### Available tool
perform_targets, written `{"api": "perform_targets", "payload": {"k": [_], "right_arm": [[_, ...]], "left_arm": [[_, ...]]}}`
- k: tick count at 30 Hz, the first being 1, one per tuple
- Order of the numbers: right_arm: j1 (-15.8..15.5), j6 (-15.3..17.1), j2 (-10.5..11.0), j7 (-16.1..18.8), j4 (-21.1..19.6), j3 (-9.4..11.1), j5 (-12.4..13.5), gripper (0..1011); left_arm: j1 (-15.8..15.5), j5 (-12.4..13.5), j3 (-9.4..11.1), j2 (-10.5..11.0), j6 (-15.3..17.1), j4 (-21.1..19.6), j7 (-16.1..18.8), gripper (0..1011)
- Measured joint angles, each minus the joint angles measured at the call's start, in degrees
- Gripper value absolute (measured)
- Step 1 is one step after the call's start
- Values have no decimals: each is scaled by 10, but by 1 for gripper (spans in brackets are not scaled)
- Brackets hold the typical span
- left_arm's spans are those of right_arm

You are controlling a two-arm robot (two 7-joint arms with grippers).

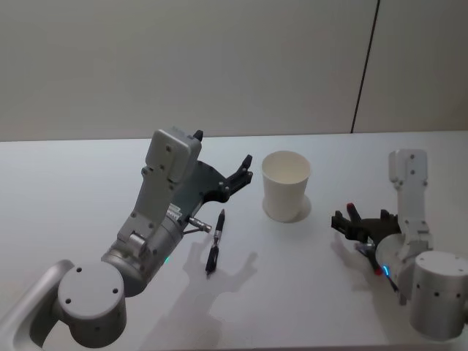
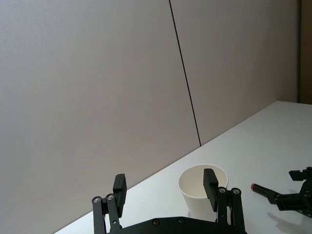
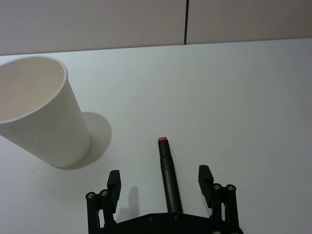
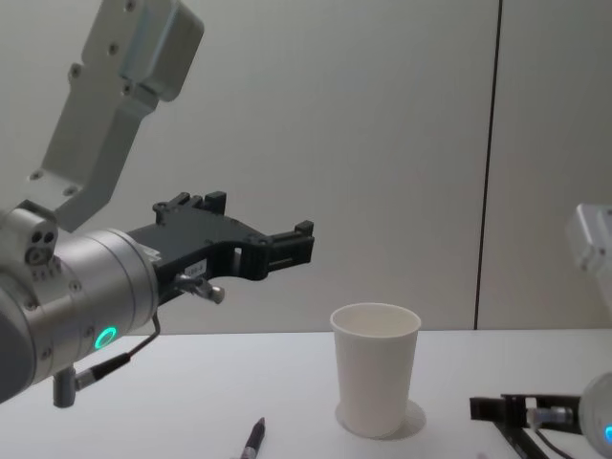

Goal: Place the pen into the pen holder.

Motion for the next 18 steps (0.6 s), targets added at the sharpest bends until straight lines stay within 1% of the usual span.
{"api": "perform_targets", "payload": {"k": [11,15,16,18], "right_arm": [[18,0,-13,-6,40,-1,-7,997],[23,-1,-16,-8,52,0,-8,922],[25,-1,-17,-9,56,0,-8,888],[26,-1,-18,-9,60,1,-8,863]], "left_arm": [[0,0,0,0,0,0,0,1004],[0,0,0,0,0,0,0,1004],[0,0,0,0,0,0,0,1004],[0,0,0,0,0,0,0,1004]]}}
